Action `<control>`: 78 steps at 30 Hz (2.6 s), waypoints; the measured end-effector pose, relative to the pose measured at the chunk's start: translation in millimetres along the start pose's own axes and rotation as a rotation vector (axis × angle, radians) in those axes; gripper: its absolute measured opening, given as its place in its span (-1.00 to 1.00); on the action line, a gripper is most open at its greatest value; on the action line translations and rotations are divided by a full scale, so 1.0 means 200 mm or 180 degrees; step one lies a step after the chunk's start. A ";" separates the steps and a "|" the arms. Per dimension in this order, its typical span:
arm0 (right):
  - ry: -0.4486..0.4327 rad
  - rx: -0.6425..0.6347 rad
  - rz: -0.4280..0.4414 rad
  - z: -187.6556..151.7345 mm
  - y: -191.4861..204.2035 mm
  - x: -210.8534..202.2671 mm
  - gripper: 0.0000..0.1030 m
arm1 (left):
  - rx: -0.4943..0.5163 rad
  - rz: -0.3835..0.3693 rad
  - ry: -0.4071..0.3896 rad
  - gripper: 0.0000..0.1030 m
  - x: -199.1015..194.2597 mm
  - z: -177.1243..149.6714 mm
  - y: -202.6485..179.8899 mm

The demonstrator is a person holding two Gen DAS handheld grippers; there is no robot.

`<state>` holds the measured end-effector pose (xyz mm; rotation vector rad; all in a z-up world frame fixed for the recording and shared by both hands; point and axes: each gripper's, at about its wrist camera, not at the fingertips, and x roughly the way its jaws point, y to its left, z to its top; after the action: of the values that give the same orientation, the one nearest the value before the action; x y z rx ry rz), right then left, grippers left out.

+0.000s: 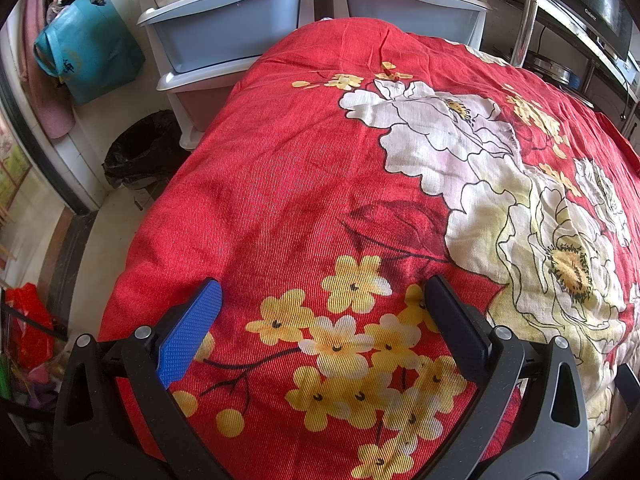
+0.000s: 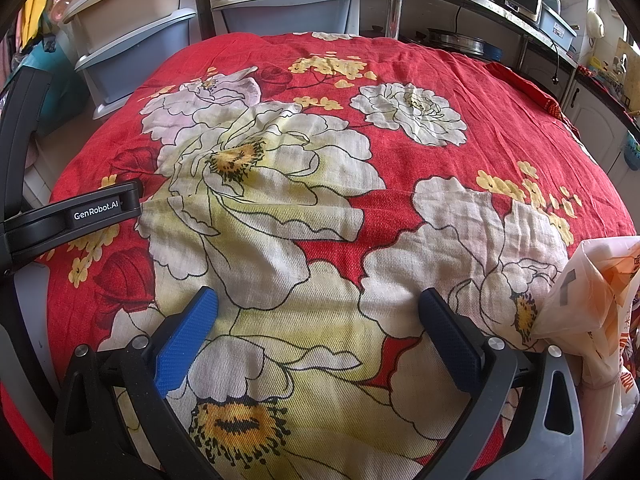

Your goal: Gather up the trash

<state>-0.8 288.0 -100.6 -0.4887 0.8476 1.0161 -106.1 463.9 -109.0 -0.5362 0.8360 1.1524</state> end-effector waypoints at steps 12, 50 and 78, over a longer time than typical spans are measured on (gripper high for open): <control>-0.0001 0.0000 0.0000 0.00 0.00 0.00 0.90 | 0.0000 0.0000 0.0000 0.82 0.00 0.00 0.00; -0.0001 0.0000 0.0002 0.00 0.00 0.00 0.90 | 0.0080 0.0085 0.0006 0.82 0.01 -0.01 -0.02; -0.0001 -0.0001 0.0001 0.00 0.00 0.00 0.90 | 0.0004 -0.0026 0.0020 0.82 0.02 -0.01 -0.02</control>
<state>-0.9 287.5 -100.6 -0.4887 0.8475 1.0166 -102.3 462.9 -113.2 -0.5420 0.8393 1.1430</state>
